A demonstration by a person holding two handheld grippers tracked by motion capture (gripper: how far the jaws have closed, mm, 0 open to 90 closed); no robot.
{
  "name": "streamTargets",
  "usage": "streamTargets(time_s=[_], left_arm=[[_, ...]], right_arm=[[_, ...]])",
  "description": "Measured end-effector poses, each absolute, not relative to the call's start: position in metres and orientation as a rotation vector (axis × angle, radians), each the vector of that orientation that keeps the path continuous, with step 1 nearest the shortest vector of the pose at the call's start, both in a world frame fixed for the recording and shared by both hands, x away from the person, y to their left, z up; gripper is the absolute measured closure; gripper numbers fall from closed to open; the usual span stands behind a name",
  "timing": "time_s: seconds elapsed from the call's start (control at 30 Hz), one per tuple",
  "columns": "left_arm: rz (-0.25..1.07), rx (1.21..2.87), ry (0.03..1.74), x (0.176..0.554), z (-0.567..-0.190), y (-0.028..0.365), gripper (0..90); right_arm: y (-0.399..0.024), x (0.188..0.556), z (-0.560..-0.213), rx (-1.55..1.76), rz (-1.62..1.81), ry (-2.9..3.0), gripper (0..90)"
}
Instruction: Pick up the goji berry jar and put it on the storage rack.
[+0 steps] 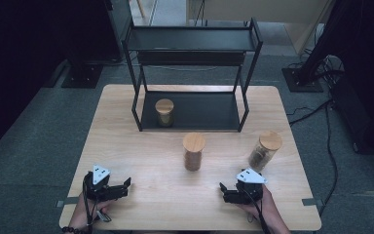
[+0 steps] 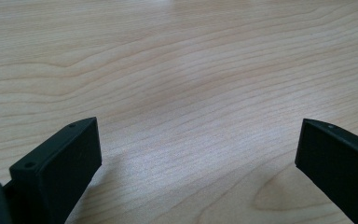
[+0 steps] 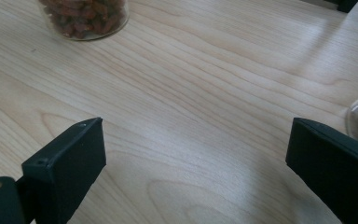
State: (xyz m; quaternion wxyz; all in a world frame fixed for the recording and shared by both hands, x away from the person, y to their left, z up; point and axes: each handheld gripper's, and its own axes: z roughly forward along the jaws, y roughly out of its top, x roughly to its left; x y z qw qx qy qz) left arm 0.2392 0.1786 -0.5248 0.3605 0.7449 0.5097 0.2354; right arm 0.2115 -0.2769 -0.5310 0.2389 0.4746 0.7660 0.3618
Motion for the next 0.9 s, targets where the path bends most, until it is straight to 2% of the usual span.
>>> streamTargets(time_s=[0.9], left_arm=[[0.595,1.918,1.309,0.239,-0.525,0.179,0.5]], right_arm=[[-0.243,0.221,-0.531,1.254,1.007,2.145,4.3]])
